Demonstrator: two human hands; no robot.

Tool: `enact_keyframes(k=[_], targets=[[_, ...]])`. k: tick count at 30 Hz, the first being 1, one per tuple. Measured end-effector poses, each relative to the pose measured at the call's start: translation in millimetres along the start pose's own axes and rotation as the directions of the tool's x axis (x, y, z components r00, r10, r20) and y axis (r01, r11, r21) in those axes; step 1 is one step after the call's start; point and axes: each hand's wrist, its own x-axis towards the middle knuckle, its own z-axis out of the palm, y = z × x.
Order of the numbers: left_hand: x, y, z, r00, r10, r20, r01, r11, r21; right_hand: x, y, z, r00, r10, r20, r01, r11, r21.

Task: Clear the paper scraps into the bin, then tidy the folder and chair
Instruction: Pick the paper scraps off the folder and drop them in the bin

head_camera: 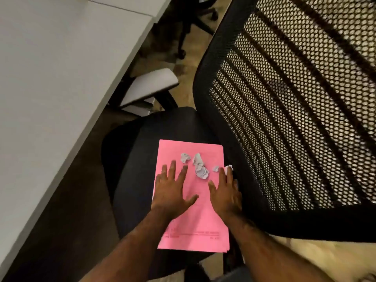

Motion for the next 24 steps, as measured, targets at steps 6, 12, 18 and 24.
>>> enact_keyframes(k=[6,12,18,24], targets=[[58.1,10.5,15.3,0.983,0.176,-0.054,-0.169,0.978,0.122,28.4,-5.8,21.3,0.988,0.086,-0.13,-0.081,0.996,0.047],[85.5,13.0,34.5,0.968,0.25,-0.008,-0.244,0.952,0.182,46.7,0.4,33.0,0.97,0.021,-0.241,0.004,0.995,0.103],[71.0,7.9,51.0,0.918,0.37,-0.143,-0.342,0.921,0.183,46.7,-1.1,37.3,0.948,-0.227,-0.223,0.201,0.97,-0.135],[50.2,-6.6,58.0,0.901,0.393,-0.185,-0.366,0.916,0.164,38.4,-7.2,38.8,0.903,-0.407,-0.136,0.378,0.904,-0.2]])
